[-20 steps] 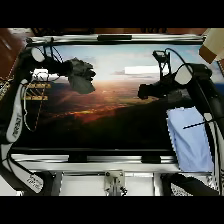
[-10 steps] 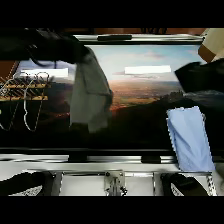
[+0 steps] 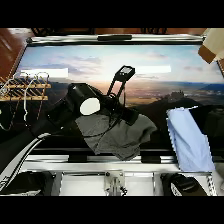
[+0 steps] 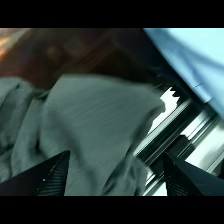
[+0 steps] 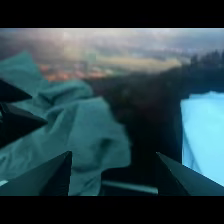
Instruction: Fold the shirts.
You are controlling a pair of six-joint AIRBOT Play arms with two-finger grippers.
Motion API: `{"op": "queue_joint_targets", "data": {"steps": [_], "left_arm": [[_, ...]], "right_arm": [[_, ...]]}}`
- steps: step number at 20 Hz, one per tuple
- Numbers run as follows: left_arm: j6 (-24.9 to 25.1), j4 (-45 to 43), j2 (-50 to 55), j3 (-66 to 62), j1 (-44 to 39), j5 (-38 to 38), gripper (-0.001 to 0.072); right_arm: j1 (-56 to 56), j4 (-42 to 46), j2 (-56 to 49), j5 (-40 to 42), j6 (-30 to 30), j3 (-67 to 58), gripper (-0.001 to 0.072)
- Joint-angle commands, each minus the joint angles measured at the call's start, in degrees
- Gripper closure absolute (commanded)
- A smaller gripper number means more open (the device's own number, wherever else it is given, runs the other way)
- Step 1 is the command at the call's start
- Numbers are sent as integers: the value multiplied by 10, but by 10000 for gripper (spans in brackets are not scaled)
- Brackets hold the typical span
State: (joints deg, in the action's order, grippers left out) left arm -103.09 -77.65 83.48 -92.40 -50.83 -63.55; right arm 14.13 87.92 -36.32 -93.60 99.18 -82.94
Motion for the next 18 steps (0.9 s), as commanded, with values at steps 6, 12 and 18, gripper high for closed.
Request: {"op": "queue_joint_targets", "data": {"steps": [6,12,18], "left_arm": [[49,-18,-103,177,241,-183,-13],[76,144,-148,472,316,-28,-13],[81,184,-135,526,316,70,-13]], "right_arm": [[0,-10,3,89,18,289,87],[0,-55,-23,173,19,404,87],[0,-57,-65,183,19,404,87]]}}
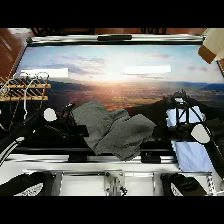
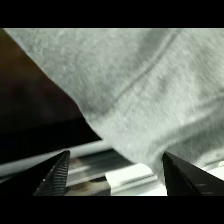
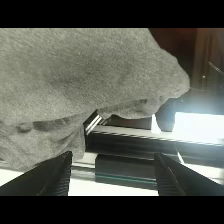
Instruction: Fold the shirts.
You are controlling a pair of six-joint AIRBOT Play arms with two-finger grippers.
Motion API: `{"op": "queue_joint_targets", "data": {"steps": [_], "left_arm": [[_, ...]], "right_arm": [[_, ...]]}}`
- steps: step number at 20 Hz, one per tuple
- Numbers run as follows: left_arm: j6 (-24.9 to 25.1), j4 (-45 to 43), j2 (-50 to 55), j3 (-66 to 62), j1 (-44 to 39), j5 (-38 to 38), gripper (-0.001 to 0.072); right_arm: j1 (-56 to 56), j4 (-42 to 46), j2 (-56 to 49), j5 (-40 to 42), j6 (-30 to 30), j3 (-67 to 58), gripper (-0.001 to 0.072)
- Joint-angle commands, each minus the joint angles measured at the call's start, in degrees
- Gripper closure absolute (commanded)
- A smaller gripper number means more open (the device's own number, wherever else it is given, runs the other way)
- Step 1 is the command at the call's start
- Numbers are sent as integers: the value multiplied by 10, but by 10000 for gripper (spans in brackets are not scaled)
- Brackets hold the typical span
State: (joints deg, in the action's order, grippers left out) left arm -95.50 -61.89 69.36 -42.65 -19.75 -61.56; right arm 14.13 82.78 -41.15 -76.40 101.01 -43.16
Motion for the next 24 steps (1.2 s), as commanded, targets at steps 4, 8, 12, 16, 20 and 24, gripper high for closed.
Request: {"op": "queue_joint_targets", "data": {"steps": [4,8,12,16,20,24], "left_arm": [[21,80,29,29,5,108,-3],[34,122,46,28,6,138,173],[34,122,47,28,6,140,580],[49,122,45,28,6,138,681],[80,122,43,27,9,114,681],[81,122,43,12,9,110,681]], "right_arm": [[0,-28,-45,16,1,7,87],[0,-7,-90,35,-10,7,86],[0,5,-137,57,-17,7,86],[0,8,-182,105,-12,7,86],[0,-7,-235,124,-11,7,87],[0,-74,-277,140,-11,7,89]]}}
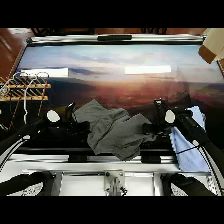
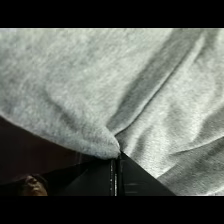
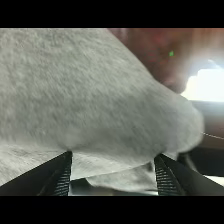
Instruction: Fold the shirts.
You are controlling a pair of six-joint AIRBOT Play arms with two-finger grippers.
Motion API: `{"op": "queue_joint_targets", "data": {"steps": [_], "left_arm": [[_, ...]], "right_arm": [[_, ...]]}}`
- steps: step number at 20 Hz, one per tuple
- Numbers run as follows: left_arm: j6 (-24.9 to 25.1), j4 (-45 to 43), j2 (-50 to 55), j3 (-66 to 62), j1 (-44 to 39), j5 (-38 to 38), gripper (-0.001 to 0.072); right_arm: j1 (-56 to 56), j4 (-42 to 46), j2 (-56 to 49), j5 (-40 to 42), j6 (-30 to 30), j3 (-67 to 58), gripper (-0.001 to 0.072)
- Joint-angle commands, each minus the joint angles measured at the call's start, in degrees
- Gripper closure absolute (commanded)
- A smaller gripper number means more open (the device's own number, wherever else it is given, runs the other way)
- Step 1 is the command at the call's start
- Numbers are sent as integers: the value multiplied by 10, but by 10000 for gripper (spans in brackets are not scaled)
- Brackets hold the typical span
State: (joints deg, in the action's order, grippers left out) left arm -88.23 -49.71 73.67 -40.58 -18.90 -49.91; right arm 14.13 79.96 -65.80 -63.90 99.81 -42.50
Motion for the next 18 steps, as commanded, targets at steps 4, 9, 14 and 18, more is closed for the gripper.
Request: {"op": "queue_joint_targets", "data": {"steps": [4,9,14,18], "left_arm": [[8,-1,0,-46,1,-11,681],[38,-60,-19,-134,21,-93,682],[34,-277,-160,-369,50,-121,683],[-32,-320,-265,-636,105,-121,682]], "right_arm": [[0,-80,-36,21,-13,0,650],[0,-39,73,23,-61,-30,651],[0,15,237,83,-146,-186,651],[0,9,335,290,-108,-320,650]]}}
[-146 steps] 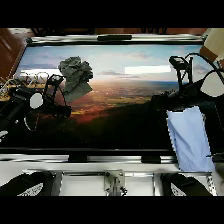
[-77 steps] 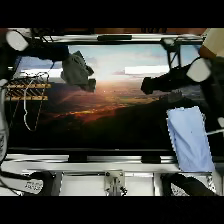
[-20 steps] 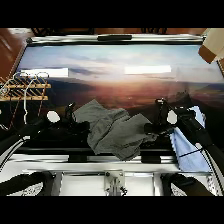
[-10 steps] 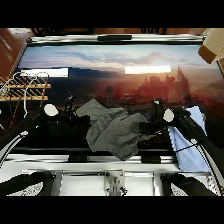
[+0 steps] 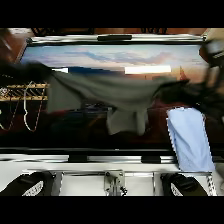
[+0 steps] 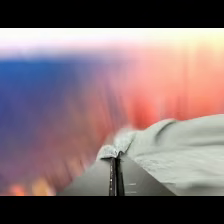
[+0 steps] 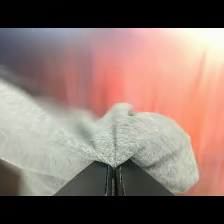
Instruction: Fold the shirts.
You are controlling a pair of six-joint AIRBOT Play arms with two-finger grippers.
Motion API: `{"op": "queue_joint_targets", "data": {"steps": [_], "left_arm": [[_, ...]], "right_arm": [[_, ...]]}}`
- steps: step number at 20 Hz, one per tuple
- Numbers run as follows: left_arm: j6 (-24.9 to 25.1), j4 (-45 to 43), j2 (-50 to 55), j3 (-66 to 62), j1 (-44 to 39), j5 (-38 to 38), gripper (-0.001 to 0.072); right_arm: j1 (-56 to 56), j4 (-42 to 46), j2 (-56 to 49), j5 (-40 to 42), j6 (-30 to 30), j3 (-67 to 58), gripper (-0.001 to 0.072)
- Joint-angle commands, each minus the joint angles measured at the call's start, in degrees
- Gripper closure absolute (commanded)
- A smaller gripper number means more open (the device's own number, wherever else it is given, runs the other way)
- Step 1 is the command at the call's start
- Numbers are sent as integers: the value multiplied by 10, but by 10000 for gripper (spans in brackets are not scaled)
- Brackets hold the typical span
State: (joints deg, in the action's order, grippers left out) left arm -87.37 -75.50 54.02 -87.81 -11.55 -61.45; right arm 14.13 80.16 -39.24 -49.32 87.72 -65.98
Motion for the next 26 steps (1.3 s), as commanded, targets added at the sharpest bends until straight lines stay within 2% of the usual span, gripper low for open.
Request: {"op": "queue_joint_targets", "data": {"steps": [1,4,7,11,14,16,18,20,22,24,25,26], "left_arm": [[-69,-61,-91,-209,36,-5,682],[-110,-16,-157,-248,36,-9,682],[-115,-7,-192,-247,38,-124,682],[-112,-63,-192,-222,38,-315,682],[-107,-80,-192,-124,38,-366,682],[-107,-77,-191,-22,38,-364,682],[-107,-74,-189,97,38,-327,682],[-107,-44,-181,206,38,-245,682],[-109,1,-160,286,38,-141,682],[-109,17,-131,320,38,-56,682],[-109,17,-114,322,38,-27,681],[-109,18,-96,322,38,3,681]], "right_arm": [[0,-5,83,185,27,-106,650],[0,-70,97,221,40,-155,650],[0,-98,97,180,40,-163,650],[0,-40,83,3,39,-163,650],[0,-2,28,-138,31,-141,650],[0,-9,-27,-157,6,-99,650],[0,-28,-100,-97,-18,-48,649],[0,-79,-196,5,-19,-24,650],[0,-192,-294,144,-18,-24,650],[0,-344,-365,297,-18,-24,650],[0,-412,-391,347,-19,-24,649],[0,-442,-410,354,-27,-24,649]]}}
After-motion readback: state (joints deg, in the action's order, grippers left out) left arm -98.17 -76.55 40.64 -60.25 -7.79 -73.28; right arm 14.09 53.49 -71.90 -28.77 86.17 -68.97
